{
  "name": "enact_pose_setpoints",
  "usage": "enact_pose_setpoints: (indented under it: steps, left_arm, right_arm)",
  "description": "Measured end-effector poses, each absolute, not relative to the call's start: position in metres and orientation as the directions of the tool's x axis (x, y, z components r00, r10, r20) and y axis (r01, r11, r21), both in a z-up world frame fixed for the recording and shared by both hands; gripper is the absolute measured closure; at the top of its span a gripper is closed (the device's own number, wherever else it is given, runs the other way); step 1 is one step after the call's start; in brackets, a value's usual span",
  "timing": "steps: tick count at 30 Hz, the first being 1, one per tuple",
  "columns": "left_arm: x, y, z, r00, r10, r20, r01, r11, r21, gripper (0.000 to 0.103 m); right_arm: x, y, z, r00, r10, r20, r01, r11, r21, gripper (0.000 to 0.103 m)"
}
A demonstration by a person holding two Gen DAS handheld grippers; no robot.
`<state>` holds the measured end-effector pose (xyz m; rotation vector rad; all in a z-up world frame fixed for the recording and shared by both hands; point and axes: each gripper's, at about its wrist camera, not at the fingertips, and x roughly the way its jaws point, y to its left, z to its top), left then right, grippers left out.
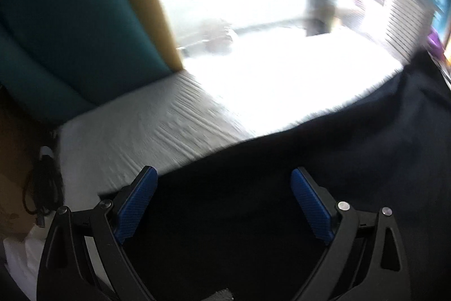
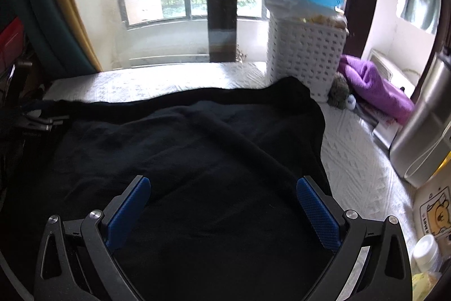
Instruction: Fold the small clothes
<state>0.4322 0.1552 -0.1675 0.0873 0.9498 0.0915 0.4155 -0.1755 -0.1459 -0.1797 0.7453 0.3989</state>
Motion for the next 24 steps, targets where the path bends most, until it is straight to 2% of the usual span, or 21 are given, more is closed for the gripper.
enact_pose_setpoints:
  steps: [3,7,15,24]
  left_arm:
    - [0.442,0.171,-0.157,0.597,0.166,-0.785,-0.131,0.985,0.109,0.007]
    - [0.432,0.190,-0.131,0.643,0.150,-0.751,-0.178,0.983,0.044,0.007]
    - [0.355,0.176,-0.076,0.761,0.038,-0.648,-0.097,0.994,-0.057,0.007]
    - [0.270,0.142,-0.083,0.764,-0.034,-0.645,-0.024,0.997,-0.080,0.007]
  right_arm:
    - [0.418,-0.179,-0.148,0.657,0.288,-0.697,-0.406,0.914,-0.004,0.000]
    - [0.416,-0.179,-0.146,0.661,0.284,-0.695,-0.401,0.916,-0.007,0.000]
    - [0.395,-0.189,-0.134,0.687,0.268,-0.676,-0.379,0.925,-0.018,0.000]
    - [0.340,-0.202,-0.118,0.723,0.251,-0.643,-0.364,0.930,-0.046,0.000]
